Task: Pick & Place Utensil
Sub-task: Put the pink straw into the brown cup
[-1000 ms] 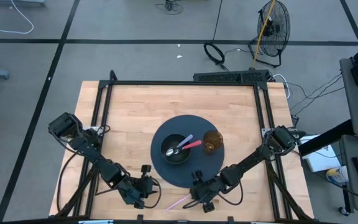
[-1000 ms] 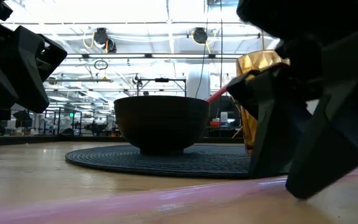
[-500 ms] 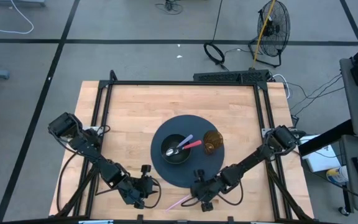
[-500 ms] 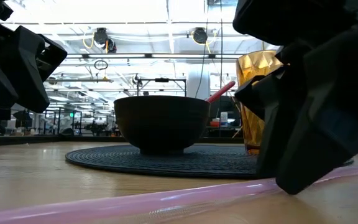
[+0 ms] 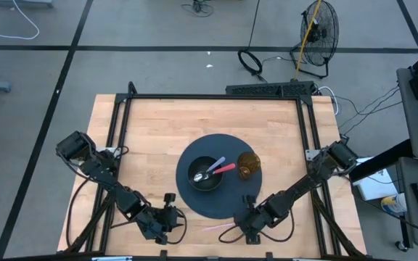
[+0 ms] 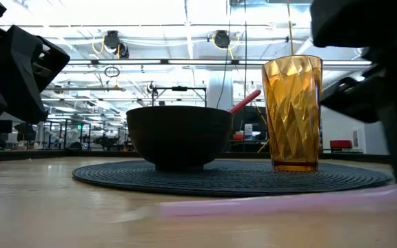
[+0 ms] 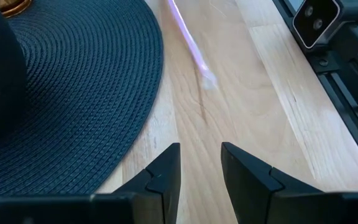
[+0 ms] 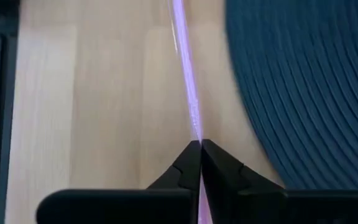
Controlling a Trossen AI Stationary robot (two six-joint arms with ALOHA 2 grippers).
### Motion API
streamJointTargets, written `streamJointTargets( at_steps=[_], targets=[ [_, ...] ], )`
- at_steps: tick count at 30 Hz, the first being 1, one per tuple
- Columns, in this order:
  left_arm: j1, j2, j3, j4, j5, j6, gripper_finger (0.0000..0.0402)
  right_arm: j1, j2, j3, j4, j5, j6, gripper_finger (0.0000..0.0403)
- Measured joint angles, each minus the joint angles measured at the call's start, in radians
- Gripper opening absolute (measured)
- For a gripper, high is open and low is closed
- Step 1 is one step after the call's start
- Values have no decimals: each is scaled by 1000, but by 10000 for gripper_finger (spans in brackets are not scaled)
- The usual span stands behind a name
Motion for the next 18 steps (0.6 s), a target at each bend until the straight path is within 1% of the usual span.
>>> streamJointTargets(
  at_steps=[3,9,14,18],
  targets=[
    [0,0,0,0,-1,-2,122,1,-37,0,-108,-36,64,10],
    [0,0,0,1,-1,-8,122,5,-68,0,-228,-69,131,11],
    [0,0,0,1,-2,-9,122,12,-68,-26,-235,-141,171,14],
    [0,0,0,1,-2,-5,122,12,-69,-59,-193,-235,194,23]
  ],
)
